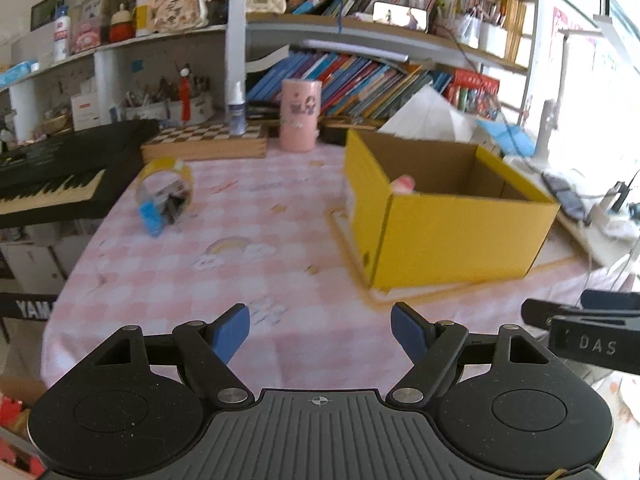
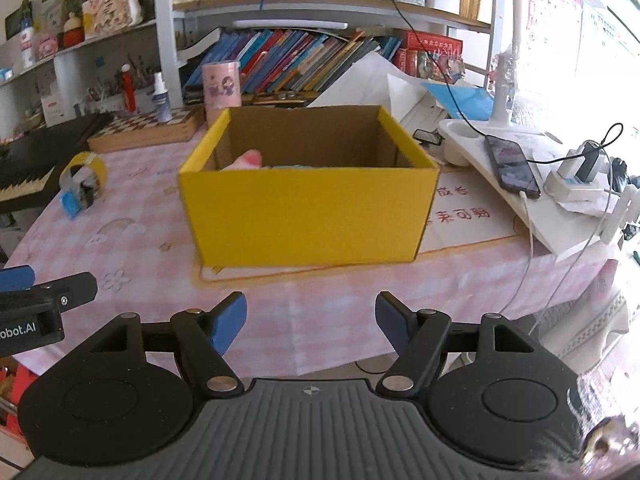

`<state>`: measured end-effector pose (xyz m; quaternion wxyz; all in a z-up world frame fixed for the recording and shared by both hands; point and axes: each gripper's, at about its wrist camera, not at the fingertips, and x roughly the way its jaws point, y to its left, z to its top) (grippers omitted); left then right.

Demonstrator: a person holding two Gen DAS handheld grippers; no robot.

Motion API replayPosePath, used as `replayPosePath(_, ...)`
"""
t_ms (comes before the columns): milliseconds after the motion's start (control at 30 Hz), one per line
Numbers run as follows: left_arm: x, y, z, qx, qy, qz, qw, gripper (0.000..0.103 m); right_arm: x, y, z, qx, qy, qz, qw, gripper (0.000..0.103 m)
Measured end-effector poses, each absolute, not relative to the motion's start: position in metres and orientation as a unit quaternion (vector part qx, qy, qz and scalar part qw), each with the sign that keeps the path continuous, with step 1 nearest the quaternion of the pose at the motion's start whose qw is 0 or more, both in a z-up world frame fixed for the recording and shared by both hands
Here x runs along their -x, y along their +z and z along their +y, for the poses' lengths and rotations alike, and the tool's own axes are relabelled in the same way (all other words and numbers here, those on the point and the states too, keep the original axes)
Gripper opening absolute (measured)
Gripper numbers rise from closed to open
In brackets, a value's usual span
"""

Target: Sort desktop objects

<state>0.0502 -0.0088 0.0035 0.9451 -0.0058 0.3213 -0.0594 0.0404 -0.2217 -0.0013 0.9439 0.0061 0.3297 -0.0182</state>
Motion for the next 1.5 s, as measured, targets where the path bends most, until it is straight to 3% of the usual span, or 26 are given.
replayPosePath(1067,0.009,0.008,0.124,0.045,0.049,0.318,0.946,0.080,-0.012,-0.001,-0.080,0.025,0.117,0.340,0.933,0.070)
replayPosePath(1500,0.008,0.007,0.143,0.054,0.062,0.325,0.942,0.080,-0.020,0.001,-0.051,0.044,0.160,0.333,0.928,0.068)
